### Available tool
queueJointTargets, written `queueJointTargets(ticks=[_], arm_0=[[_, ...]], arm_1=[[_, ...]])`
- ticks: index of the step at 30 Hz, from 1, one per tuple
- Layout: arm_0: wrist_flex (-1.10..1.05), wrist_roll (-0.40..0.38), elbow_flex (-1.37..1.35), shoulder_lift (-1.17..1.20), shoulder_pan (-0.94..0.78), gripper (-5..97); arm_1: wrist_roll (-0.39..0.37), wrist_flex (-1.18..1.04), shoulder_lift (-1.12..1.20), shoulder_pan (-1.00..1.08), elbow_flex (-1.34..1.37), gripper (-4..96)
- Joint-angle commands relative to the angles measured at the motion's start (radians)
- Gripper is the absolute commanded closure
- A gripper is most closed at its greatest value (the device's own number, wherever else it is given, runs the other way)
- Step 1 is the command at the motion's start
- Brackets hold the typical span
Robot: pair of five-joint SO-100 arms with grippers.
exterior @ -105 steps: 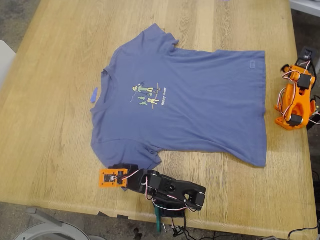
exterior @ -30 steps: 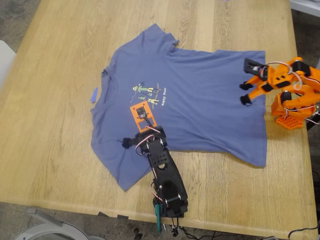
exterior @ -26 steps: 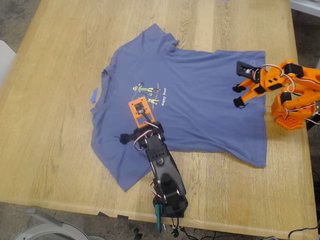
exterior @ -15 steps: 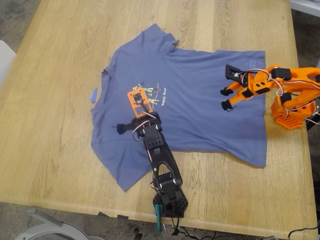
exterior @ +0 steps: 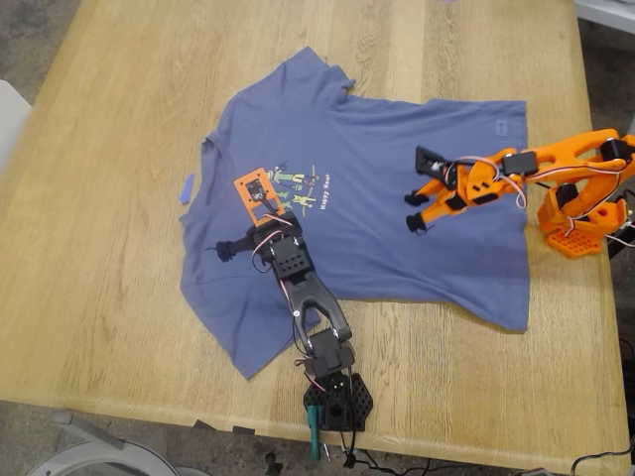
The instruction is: Fold a T-shirt
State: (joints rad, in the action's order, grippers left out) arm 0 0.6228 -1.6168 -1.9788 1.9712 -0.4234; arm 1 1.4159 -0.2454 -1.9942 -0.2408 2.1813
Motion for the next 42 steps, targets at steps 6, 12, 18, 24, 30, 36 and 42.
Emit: queueJointTargets(ticks=[6,12,18,24,30,36,42], arm_0=[[-0.201,0.026,0.028,-0.092,-0.044,19],[-0.304,0.04,0.084,-0.232,-0.08,19],[-0.357,0.044,0.241,-0.413,-0.11,18],[-0.362,0.044,0.348,-0.522,-0.126,17],[-0.396,0.037,0.437,-0.607,-0.175,16],[-0.382,0.032,0.568,-0.713,-0.225,17],[-0.354,0.026,0.696,-0.833,-0.247,17]], arm_1=[[-0.005,0.163,0.187,-0.072,-0.189,69.3],[-0.002,0.167,0.295,-0.097,-0.31,70.5],[-0.006,0.176,0.318,-0.107,-0.305,71.7],[-0.012,0.16,0.307,-0.109,-0.282,72.6],[-0.025,0.175,0.307,-0.112,-0.236,73.0],[-0.031,0.186,0.307,-0.124,-0.218,73.4],[-0.035,0.193,0.305,-0.129,-0.202,73.8]])
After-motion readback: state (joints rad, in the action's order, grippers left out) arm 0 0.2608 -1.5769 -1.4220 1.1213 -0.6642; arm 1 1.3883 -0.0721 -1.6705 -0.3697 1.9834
